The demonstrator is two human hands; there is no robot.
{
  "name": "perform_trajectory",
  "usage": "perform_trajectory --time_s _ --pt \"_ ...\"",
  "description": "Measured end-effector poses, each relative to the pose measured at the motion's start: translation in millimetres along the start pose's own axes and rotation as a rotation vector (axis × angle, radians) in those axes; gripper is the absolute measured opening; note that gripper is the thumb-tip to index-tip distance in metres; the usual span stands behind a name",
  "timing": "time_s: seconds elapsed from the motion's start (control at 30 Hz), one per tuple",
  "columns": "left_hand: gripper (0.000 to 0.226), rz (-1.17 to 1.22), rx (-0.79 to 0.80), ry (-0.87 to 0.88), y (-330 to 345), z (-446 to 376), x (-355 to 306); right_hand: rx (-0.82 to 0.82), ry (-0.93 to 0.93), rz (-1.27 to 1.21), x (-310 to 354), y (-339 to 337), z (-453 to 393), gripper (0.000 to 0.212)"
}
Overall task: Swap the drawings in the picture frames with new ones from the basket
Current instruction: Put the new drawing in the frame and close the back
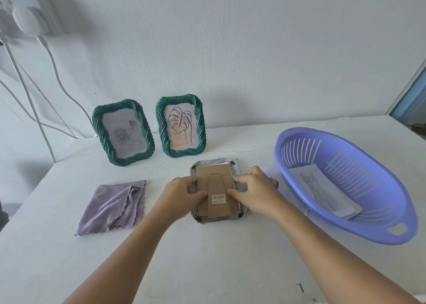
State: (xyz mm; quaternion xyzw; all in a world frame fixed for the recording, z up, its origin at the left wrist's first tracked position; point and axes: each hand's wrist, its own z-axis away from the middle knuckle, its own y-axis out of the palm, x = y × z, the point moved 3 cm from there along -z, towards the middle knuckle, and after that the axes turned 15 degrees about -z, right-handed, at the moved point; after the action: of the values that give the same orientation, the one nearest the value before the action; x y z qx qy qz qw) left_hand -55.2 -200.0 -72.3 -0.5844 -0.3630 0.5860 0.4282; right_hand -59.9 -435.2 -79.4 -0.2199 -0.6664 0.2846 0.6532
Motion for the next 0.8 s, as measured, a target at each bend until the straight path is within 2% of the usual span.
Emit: perform_trajectory --time_s 0.1,0.33,0.53,0.7,0.8 --pt "0.043 0.048 -0.01 -0.017 1 -1 1 0.013 -0.003 0.037 0 -1 0 0.046" --pt "0.04 0.183 0.003 -0.076 6 -3 3 -0.011 0.057 -0.06 2 -4 2 0.047" --pt "0.039 0.155 0.007 -0.071 8 -4 3 -0.011 0.073 -0.086 2 -5 1 0.035" --pt "0.04 0.092 0.028 -0.057 5 -5 2 -0.01 0.079 -0.082 8 -5 -1 0.045" --pt "0.037 0.086 -0.019 -0.08 1 -7 1 -0.075 0.083 -0.043 11 -8 -3 0.051"
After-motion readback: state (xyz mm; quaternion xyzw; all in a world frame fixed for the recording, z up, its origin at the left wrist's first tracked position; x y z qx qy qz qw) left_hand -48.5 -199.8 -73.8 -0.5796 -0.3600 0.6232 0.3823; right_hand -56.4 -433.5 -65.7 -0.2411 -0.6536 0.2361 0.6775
